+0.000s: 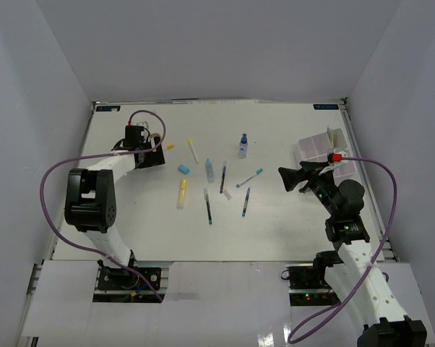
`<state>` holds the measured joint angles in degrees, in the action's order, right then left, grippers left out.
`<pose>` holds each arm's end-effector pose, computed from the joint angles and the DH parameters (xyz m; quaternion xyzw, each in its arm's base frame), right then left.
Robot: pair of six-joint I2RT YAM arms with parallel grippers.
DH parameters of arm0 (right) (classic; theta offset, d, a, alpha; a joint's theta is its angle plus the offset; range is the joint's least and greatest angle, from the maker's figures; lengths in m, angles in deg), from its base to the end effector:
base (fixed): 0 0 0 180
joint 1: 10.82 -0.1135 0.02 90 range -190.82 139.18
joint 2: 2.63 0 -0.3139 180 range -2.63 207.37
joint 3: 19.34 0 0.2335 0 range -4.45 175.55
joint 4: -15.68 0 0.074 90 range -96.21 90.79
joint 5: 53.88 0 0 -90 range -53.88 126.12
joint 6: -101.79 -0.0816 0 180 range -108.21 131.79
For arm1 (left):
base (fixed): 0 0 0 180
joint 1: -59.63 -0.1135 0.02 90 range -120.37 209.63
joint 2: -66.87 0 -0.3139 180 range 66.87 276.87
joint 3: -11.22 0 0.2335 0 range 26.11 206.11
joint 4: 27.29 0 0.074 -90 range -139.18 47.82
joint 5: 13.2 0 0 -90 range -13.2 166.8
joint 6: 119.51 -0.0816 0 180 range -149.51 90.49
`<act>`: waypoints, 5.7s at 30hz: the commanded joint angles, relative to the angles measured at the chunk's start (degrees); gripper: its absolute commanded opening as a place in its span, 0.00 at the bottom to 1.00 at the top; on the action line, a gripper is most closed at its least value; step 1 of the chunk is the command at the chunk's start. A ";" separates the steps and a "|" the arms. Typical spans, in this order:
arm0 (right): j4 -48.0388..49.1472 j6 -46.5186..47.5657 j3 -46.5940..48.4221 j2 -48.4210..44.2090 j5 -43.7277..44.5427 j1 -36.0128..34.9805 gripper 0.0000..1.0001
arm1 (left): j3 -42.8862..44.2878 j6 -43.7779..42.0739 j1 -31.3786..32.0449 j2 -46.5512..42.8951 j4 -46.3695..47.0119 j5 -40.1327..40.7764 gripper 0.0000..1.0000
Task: Sort the stationery into containers
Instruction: Pick up the pen from the center of the board, then place the pen in the storage box.
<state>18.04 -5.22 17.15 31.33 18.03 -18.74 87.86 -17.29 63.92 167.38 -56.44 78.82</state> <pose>0.1391 0.0449 0.3121 -0.0625 0.6750 0.2608 0.6874 0.3835 -0.0259 0.2034 -0.0711 0.9456 -0.0290 0.3162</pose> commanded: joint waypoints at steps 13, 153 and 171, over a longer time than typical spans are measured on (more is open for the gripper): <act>1.64 1.81 -0.16 -0.64 0.95 -0.78 0.96 | -4.19 1.22 0.71 -9.18 2.48 -8.88 0.98; -5.65 -3.98 40.08 35.46 -7.76 -26.44 0.94 | -15.60 -14.78 17.32 -41.52 13.72 -34.27 0.04; -7.59 -7.77 55.39 54.29 -8.28 -33.56 0.71 | -21.15 -12.76 18.29 -48.22 19.89 -32.96 0.06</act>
<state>9.58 -12.17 70.13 85.82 10.21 -51.79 66.97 -30.90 81.95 119.86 -38.56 45.93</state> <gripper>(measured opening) 0.733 0.165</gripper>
